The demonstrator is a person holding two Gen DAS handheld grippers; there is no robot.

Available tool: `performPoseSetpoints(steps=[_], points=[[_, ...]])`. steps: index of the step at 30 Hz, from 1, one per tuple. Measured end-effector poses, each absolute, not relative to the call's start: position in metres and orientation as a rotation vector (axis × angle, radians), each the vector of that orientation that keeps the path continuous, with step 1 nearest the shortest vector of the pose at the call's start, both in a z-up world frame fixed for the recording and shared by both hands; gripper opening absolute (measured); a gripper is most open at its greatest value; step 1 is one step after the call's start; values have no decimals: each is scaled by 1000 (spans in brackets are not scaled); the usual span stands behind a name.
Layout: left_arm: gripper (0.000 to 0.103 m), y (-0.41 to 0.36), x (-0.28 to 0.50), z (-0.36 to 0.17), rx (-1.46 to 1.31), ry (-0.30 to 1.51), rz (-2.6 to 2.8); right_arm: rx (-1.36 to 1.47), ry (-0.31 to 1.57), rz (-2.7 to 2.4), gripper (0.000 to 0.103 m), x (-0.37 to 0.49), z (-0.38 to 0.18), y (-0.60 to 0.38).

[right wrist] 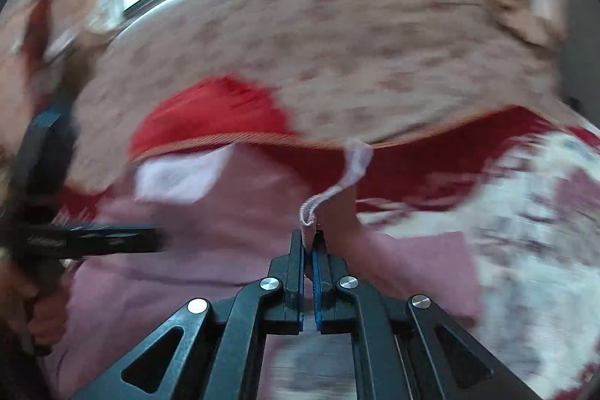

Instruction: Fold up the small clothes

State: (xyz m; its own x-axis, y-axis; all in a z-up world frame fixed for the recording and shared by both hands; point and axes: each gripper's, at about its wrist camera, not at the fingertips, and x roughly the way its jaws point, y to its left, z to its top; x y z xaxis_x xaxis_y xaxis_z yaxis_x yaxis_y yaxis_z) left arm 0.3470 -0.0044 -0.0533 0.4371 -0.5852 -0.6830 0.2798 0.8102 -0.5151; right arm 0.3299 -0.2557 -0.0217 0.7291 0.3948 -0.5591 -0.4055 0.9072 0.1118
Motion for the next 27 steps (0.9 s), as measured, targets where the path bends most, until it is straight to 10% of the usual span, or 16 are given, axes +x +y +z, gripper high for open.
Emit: performPoseSetpoints(steps=[27], points=[[64, 5, 361, -87, -705, 1158, -642, -190, 752, 684, 3, 296, -76, -163]])
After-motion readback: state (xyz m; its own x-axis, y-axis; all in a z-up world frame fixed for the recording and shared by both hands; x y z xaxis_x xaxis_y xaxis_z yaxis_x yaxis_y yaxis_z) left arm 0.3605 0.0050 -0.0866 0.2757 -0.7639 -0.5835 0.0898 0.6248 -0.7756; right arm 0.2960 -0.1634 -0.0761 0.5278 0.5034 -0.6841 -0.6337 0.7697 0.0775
